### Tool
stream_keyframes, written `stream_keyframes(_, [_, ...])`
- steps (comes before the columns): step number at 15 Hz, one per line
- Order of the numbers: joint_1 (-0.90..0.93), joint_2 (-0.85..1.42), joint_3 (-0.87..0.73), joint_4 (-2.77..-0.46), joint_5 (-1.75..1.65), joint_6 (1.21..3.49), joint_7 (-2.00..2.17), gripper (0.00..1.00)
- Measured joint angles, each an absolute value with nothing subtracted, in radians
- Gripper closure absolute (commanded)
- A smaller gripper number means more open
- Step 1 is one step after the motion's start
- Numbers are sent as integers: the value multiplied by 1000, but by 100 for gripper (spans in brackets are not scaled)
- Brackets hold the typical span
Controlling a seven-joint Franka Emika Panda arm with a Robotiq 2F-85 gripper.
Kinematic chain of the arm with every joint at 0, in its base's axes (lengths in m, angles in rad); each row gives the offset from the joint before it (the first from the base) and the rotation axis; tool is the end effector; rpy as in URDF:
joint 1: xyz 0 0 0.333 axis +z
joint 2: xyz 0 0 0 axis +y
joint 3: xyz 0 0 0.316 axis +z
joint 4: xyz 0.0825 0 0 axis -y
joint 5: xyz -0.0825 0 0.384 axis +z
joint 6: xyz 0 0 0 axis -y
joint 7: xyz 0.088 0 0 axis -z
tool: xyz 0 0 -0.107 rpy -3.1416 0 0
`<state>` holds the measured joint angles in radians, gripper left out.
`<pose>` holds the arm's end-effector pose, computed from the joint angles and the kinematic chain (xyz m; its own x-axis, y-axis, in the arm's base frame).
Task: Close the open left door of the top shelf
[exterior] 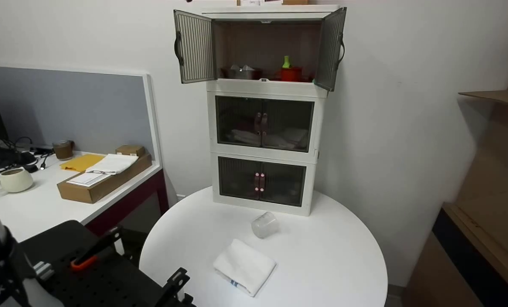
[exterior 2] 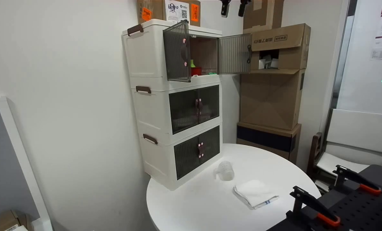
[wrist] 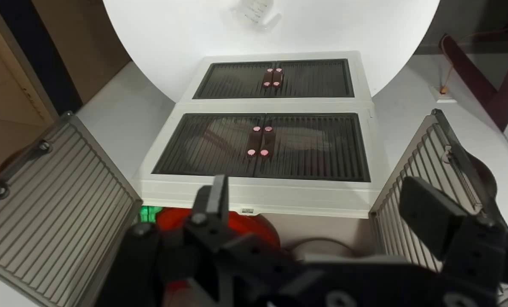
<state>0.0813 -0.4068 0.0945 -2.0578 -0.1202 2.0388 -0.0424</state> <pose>0.4552 0.0822 0.6412 0.8934 0.2630 0.3642 0.2130 -0.9618 0.1721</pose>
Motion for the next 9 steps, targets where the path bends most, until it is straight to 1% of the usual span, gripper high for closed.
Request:
stream_keyframes(6, [127,-249,146,-1839,-65,1839,-42,0])
stream_keyframes(9, [146,-200,183,-1771,-66,1784,-18,0])
